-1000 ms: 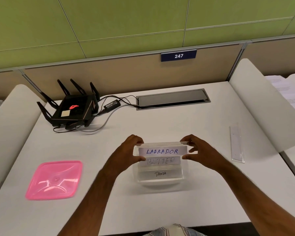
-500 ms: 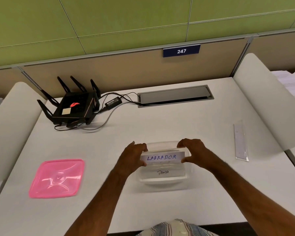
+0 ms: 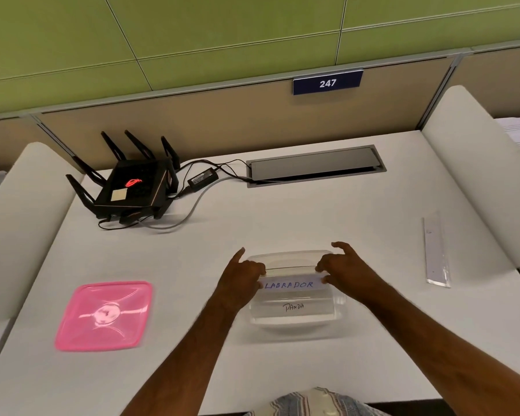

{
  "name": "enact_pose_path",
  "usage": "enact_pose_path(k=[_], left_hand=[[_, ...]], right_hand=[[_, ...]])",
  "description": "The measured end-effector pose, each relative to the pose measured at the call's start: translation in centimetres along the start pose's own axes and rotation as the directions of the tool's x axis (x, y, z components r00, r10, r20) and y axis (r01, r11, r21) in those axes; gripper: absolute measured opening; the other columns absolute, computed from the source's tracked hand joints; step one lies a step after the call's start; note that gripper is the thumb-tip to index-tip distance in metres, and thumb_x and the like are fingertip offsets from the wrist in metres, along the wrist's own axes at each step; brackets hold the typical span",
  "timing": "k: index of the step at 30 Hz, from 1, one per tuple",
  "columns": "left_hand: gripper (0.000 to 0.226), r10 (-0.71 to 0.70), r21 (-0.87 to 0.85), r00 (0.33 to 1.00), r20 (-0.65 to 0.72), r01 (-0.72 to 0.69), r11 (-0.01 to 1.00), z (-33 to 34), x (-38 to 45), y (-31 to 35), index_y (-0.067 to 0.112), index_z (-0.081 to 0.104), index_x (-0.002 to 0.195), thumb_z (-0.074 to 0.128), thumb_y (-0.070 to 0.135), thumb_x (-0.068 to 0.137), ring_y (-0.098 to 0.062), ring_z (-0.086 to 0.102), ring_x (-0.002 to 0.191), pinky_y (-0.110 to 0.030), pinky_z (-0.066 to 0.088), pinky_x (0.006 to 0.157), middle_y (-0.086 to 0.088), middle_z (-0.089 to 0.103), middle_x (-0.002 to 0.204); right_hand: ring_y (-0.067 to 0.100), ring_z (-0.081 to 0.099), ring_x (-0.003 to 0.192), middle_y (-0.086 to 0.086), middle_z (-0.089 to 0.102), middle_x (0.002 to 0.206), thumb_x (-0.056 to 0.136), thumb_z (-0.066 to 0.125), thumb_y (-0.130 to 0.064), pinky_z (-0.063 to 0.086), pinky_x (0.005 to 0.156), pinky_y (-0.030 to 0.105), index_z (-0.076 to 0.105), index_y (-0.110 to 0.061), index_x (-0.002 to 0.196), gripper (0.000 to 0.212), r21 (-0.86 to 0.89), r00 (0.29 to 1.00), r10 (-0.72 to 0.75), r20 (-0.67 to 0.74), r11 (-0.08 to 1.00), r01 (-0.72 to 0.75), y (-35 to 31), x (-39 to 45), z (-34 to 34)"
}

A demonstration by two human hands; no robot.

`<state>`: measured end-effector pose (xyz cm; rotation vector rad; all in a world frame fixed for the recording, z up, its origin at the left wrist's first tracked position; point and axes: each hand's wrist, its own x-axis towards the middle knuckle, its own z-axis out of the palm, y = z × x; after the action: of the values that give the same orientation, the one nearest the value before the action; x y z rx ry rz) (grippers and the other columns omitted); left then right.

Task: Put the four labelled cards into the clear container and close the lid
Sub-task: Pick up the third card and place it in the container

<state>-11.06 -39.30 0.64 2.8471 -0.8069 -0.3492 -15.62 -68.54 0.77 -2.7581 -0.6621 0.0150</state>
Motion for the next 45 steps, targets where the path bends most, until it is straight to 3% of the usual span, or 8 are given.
enact_pose_path(k=[4, 8, 21, 27, 33, 37, 41, 45], left_hand=[[0.021, 0.010, 0.089, 0.999, 0.050, -0.014, 0.996, 0.4, 0.6, 0.0, 0.019, 0.069, 0.111, 0.061, 0.029, 0.095, -0.013, 0.064, 0.107, -0.026, -0.016, 0.117, 0.003, 0.073, 0.105], [0.021, -0.001, 0.118, 0.997, 0.079, -0.008, 0.993, 0.9, 0.9, 0.0, 0.019, 0.071, 0.109, 0.057, 0.028, 0.096, -0.013, 0.064, 0.106, -0.025, -0.022, 0.114, 0.003, 0.073, 0.104], [0.025, -0.014, 0.115, 0.997, 0.079, 0.005, 0.993, 2.2, 1.5, -0.5, 0.017, 0.072, 0.113, 0.056, 0.028, 0.097, -0.017, 0.063, 0.112, -0.032, -0.001, 0.122, 0.000, 0.073, 0.112], [0.028, -0.012, 0.140, 0.997, 0.082, 0.001, 0.990, 2.1, 1.3, -0.3, 0.017, 0.070, 0.116, 0.052, 0.029, 0.098, -0.017, 0.063, 0.111, -0.034, 0.001, 0.123, -0.001, 0.071, 0.116], [0.028, -0.016, 0.182, 0.999, 0.029, 0.010, 0.983, 1.5, 0.7, 0.4, 0.023, 0.066, 0.116, 0.056, 0.039, 0.096, -0.015, 0.062, 0.111, -0.041, 0.005, 0.120, 0.007, 0.070, 0.116], [0.026, -0.006, 0.127, 0.994, -0.107, 0.020, 0.992, 0.6, 0.8, 1.4, 0.021, 0.073, 0.109, 0.067, 0.038, 0.091, -0.017, 0.066, 0.103, -0.048, 0.017, 0.117, 0.006, 0.074, 0.105], [0.010, 0.038, 0.068, 0.956, -0.292, -0.019, 0.998, -0.2, 1.4, 3.7, 0.021, 0.077, 0.090, 0.079, 0.028, 0.082, -0.018, 0.069, 0.085, -0.051, 0.033, 0.106, 0.007, 0.076, 0.086], [0.003, -0.068, -0.065, 0.937, -0.342, 0.049, 0.997, -0.8, 2.9, 6.1, 0.031, 0.071, 0.087, 0.069, 0.032, 0.088, -0.011, 0.065, 0.089, -0.041, 0.031, 0.097, 0.017, 0.071, 0.084]], right_hand=[[0.023, 0.074, 0.083, 0.003, 0.077, 0.095, 0.084, 0.079, -0.009, 0.025, 0.116, 0.045, 0.076, -0.010, 0.100, 0.016, -0.061, 0.998, 0.050, 0.045, 0.997, -0.047, 0.9, 0.4, 1.8], [0.018, 0.069, 0.097, -0.003, 0.071, 0.112, 0.101, 0.052, -0.023, 0.009, 0.116, 0.039, 0.069, -0.021, 0.116, 0.022, -0.221, 0.972, 0.124, 0.198, 0.972, -0.079, 1.3, 0.9, 3.0], [0.015, 0.067, 0.095, -0.006, 0.067, 0.114, 0.097, 0.046, -0.010, 0.012, 0.112, 0.043, 0.062, -0.026, 0.117, 0.030, -0.417, 0.938, 0.225, 0.263, 0.904, -0.100, 1.2, 1.9, 4.0], [0.020, 0.065, 0.088, -0.004, 0.064, 0.100, 0.095, 0.042, -0.005, 0.011, 0.116, 0.048, 0.063, -0.024, 0.112, 0.032, -0.434, 0.941, 0.211, 0.266, 0.897, -0.078, 0.7, 2.0, 3.3], [0.017, 0.064, 0.105, -0.006, 0.062, 0.120, 0.100, 0.037, -0.021, 0.009, 0.114, 0.048, 0.058, -0.022, 0.123, 0.031, -0.332, 0.958, 0.174, 0.228, 0.939, -0.091, 0.2, 1.5, 2.8], [0.016, 0.069, 0.105, -0.003, 0.070, 0.118, 0.093, 0.060, -0.026, 0.028, 0.110, 0.051, 0.070, -0.019, 0.119, 0.028, -0.167, 0.991, 0.130, 0.013, 0.978, -0.126, -0.3, 0.7, 2.0], [0.014, 0.062, 0.107, -0.006, 0.063, 0.120, 0.095, 0.058, -0.036, 0.034, 0.103, 0.045, 0.065, -0.025, 0.128, 0.036, -0.052, 0.964, 0.225, -0.145, 0.971, -0.234, -0.5, -0.2, 0.7], [0.015, 0.054, 0.116, -0.004, 0.054, 0.130, 0.101, 0.049, -0.041, 0.031, 0.102, 0.043, 0.053, -0.024, 0.141, 0.044, 0.098, 0.916, 0.348, -0.200, 0.937, -0.335, 0.1, -1.3, -0.1]])
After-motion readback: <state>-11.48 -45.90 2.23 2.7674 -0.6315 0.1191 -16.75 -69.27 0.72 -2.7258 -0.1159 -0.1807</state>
